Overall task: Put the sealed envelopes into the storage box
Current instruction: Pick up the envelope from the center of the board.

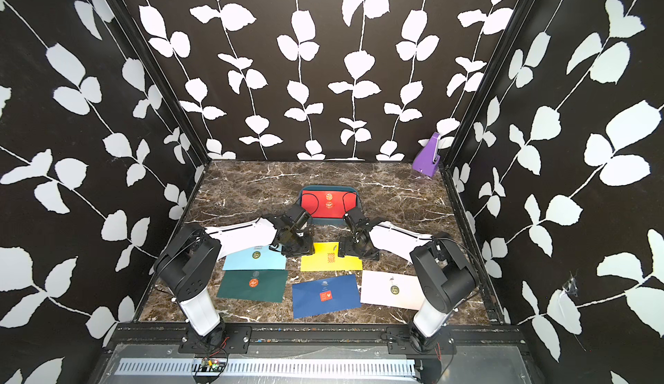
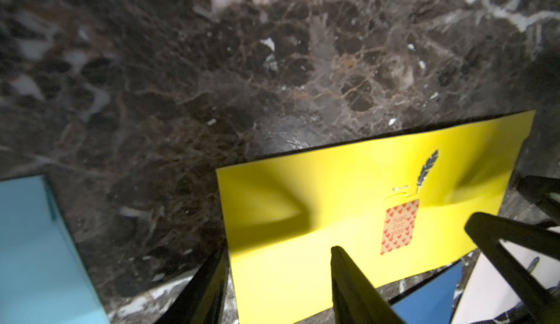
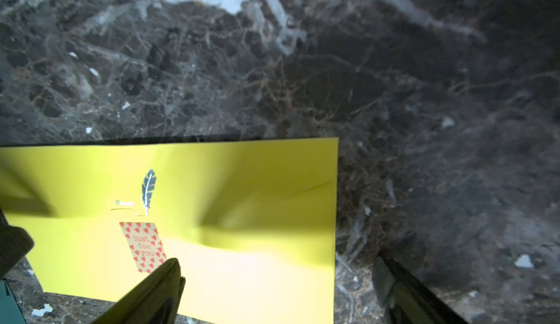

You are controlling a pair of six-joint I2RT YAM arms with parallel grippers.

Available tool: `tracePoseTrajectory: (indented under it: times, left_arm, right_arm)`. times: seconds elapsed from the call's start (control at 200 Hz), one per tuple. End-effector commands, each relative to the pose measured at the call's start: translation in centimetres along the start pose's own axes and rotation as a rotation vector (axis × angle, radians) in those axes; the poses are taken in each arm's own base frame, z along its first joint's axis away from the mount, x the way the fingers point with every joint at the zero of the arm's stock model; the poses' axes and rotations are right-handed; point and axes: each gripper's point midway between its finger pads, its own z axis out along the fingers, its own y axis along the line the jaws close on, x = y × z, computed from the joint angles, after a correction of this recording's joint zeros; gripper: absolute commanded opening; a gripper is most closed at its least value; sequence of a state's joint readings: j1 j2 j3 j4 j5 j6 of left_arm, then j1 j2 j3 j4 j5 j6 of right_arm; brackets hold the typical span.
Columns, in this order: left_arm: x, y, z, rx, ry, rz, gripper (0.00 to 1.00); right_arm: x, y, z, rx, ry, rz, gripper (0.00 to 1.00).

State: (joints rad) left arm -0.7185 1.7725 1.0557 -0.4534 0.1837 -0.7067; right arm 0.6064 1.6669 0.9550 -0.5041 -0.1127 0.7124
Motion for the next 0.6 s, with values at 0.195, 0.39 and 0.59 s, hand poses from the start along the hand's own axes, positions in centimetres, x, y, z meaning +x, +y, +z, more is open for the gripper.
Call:
tracePoseTrajectory:
  times: [0.195, 0.39, 0.59]
  left_arm:
    - [2.1, 0.8, 2.0, -0.001, 0.076, 0.001, 0.56]
    - [2.5, 0.9, 2.5, 0.008, 0.085, -0.006, 0.56]
    - [2.4, 0.7, 2.6, 0.018, 0.092, 0.0, 0.56]
  right_arm:
    - [1.4, 4.2, 2.8, -0.165, 0.072, -0.022, 0.99]
    - [1.9, 5.6, 3.8, -0.191, 0.087, -0.025, 0.99]
    - [1.6, 6.3, 4.1, -0.206, 0.09, -0.041, 0.99]
